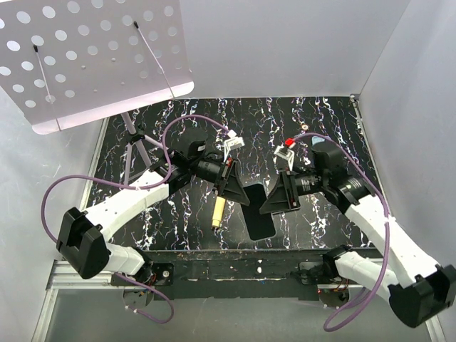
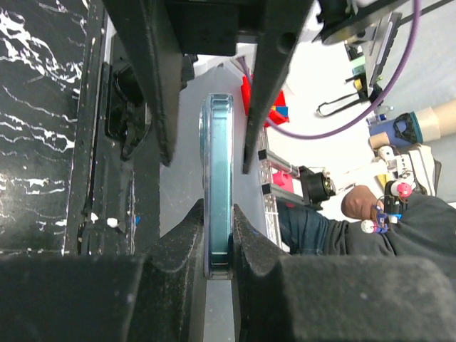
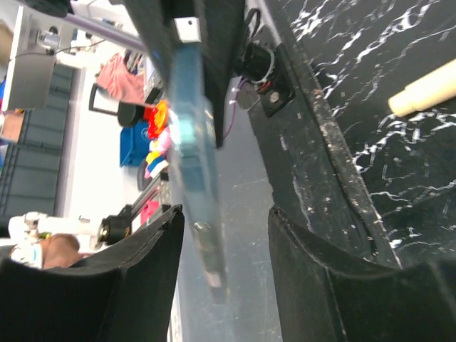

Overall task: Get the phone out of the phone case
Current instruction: Remove the phone case from the phone.

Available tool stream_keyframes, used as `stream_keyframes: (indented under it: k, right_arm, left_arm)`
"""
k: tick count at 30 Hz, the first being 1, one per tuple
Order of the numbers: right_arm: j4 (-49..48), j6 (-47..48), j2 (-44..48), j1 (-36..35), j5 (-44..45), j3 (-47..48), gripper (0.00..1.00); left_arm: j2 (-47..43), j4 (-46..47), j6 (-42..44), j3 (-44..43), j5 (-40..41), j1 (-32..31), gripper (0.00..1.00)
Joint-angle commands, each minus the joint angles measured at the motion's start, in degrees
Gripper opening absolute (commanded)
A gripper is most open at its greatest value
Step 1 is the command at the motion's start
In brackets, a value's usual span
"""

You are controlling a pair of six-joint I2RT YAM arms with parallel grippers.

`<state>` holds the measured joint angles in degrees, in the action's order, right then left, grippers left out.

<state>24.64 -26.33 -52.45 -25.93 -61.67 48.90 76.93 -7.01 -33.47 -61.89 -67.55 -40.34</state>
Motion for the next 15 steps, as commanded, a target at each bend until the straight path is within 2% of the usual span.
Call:
stream_keyframes:
  k: [1, 6, 11, 15]
  right_arm:
    - [8.74, 10.50, -6.34, -5.35, 0.06, 8.30, 0.52]
    - [9.28, 13.23, -12.14, -8.25, -2.84, 13.31, 0.38]
    - [15.78, 19.90, -16.63, -11.50, -5.30, 16.57, 0.28]
    - [17.28, 22.02, -19.18, -12.82, -5.83, 18.24, 0.11]
  left_arm:
    - [-0.20, -7.41, 6.40, -2.98, -3.91, -0.01, 0.00]
    - [-0.11, -8.55, 7.72, -3.06, -4.61, -0.01, 0.00]
    - [-0.63, -10.48, 9.74, -3.68, -5.75, -0.09, 0.00]
    - [-0.55, -11.19, 10.45, -3.68, -6.28, -0.01, 0.00]
